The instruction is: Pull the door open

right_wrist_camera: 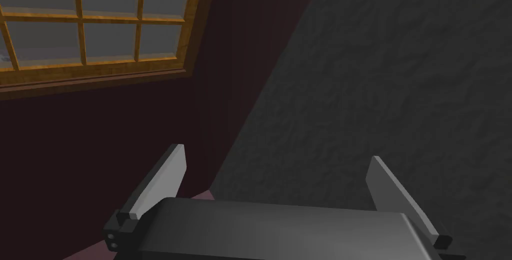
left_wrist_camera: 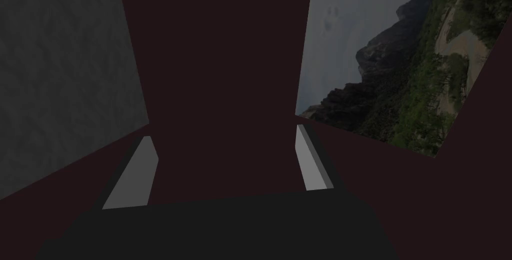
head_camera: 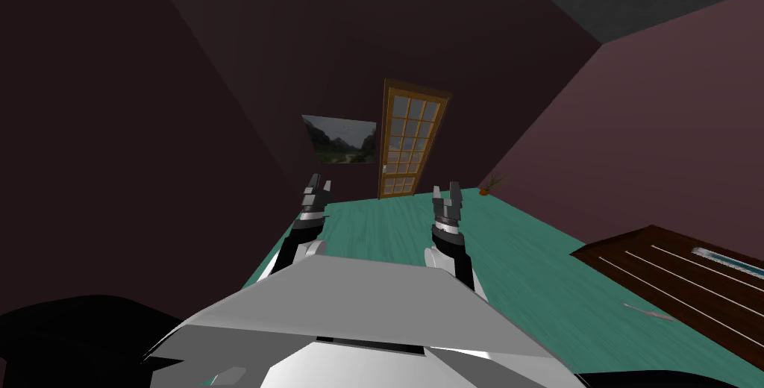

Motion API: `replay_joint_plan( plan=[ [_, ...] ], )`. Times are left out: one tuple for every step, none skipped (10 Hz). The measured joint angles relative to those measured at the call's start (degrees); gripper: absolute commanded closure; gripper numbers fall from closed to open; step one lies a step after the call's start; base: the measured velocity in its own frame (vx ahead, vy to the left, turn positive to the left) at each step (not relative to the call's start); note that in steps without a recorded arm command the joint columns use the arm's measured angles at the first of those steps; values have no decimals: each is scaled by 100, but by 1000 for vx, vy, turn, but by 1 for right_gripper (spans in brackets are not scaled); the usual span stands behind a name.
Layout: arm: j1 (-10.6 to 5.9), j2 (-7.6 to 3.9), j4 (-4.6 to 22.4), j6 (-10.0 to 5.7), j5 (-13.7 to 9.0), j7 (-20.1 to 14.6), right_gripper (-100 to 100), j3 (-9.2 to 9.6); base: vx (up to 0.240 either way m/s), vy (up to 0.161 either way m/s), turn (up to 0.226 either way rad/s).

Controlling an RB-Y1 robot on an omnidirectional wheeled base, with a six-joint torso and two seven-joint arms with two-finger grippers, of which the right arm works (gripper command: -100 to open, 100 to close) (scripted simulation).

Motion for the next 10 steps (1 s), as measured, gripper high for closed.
replay_joint_plan(
  plan=[
    [1,-24,107,-49,70,62,-100,-33,181,22,70],
    [-22,-62,184,-68,127,131,-100,-100,176,25,50],
    [-32,-83,269,-96,184,195,-100,-143,183,8,43],
    [-83,-108,389,-125,240,258,-100,-204,160,5,53],
    [-97,-142,497,-166,299,321,-100,-273,148,39,58],
    [-120,-174,620,-212,364,391,-100,-342,162,33,57],
    [-127,-200,751,-274,439,470,-100,-407,168,16,80],
    [-131,-232,872,-330,519,555,-100,-483,204,7,85],
    [-157,-255,1010,-376,609,651,-100,-559,168,17,40],
    [-176,-271,1117,-415,676,730,-100,-613,152,29,62]
  ],
)
